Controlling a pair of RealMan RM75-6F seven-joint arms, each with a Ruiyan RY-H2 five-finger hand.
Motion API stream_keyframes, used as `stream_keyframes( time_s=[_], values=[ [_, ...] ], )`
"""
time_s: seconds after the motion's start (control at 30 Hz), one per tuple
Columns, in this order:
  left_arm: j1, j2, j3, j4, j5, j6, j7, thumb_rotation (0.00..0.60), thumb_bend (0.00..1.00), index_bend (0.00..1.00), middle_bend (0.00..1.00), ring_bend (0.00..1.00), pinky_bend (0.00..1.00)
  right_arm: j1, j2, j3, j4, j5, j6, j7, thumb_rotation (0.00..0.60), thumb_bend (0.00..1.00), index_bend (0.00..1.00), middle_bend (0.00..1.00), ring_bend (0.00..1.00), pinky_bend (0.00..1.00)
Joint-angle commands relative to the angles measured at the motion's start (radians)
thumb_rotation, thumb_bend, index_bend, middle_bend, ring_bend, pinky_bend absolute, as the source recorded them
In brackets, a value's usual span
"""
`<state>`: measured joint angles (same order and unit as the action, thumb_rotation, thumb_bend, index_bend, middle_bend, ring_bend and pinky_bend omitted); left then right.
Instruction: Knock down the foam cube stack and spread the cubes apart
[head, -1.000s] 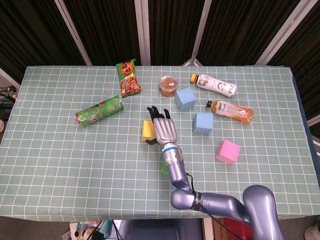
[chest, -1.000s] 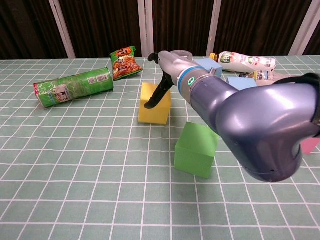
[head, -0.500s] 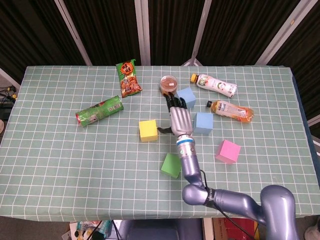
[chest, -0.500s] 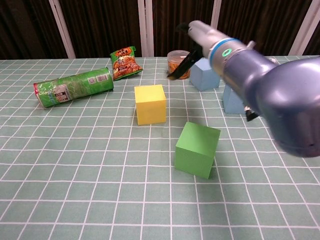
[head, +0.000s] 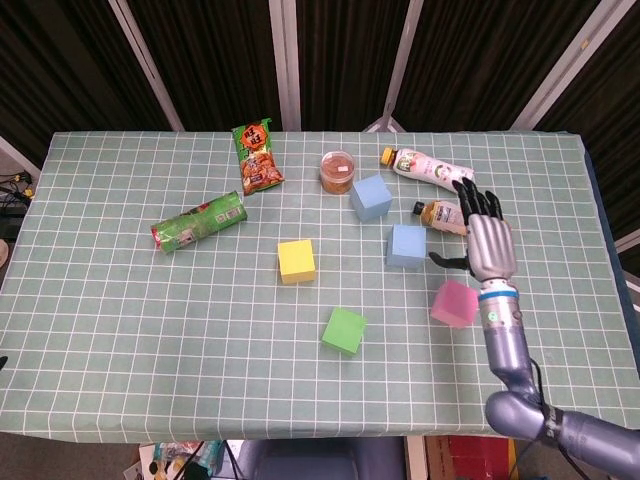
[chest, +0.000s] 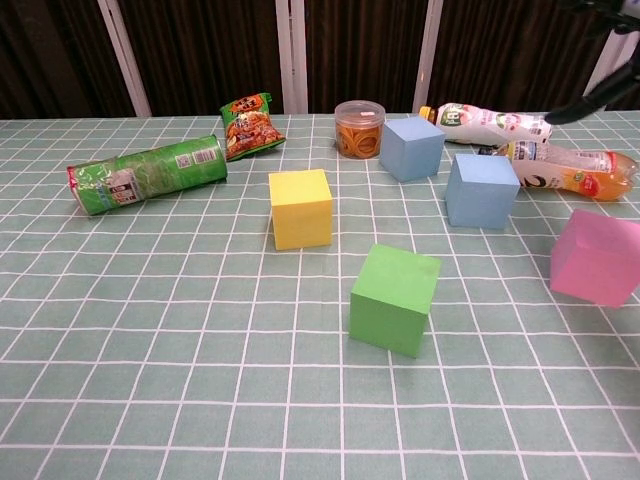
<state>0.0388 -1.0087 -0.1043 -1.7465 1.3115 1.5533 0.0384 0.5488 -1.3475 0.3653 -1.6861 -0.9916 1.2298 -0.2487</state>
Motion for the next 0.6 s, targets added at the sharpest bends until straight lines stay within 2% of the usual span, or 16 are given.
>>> stream_keyframes(
  time_s=[0.03,0.17,0.23,0.3,0.4,0.6],
  values=[
    [0.001,-0.004,0.004,0.000,0.013,0.007,0.000,0.600,0.15,0.21,0.00,0.00,0.00,-0.204,0.133,-0.198,-0.050,-0.303,0.134,0.189,0.600,0.00,0.01,0.00,0.08,0.00],
    [0.006,-0.007,0.008,0.002,0.027,0.022,0.002,0.600,0.15,0.21,0.00,0.00,0.00,-0.281,0.197,-0.318,-0.001,-0.464,0.170,0.318,0.600,0.00,0.01,0.00,0.05,0.00],
    [0.008,-0.009,0.010,0.003,0.035,0.028,0.002,0.600,0.15,0.21,0.00,0.00,0.00,-0.313,0.198,-0.356,0.046,-0.530,0.209,0.372,0.600,0.00,0.01,0.00,0.05,0.00],
    [0.009,-0.010,0.014,0.003,0.042,0.029,0.005,0.600,0.15,0.21,0.00,0.00,0.00,-0.337,0.184,-0.374,0.091,-0.566,0.248,0.375,0.600,0.00,0.01,0.00,0.05,0.00],
    [0.009,-0.009,0.019,0.002,0.052,0.029,0.007,0.600,0.15,0.21,0.00,0.00,0.00,-0.374,0.150,-0.380,0.140,-0.599,0.318,0.310,0.600,0.00,0.01,0.00,0.05,0.00],
    [0.014,-0.004,0.018,0.005,0.051,0.035,-0.009,0.600,0.15,0.21,0.00,0.00,0.00,-0.406,0.144,-0.388,0.138,-0.627,0.361,0.242,0.600,0.00,0.01,0.00,0.05,0.00]
  ],
)
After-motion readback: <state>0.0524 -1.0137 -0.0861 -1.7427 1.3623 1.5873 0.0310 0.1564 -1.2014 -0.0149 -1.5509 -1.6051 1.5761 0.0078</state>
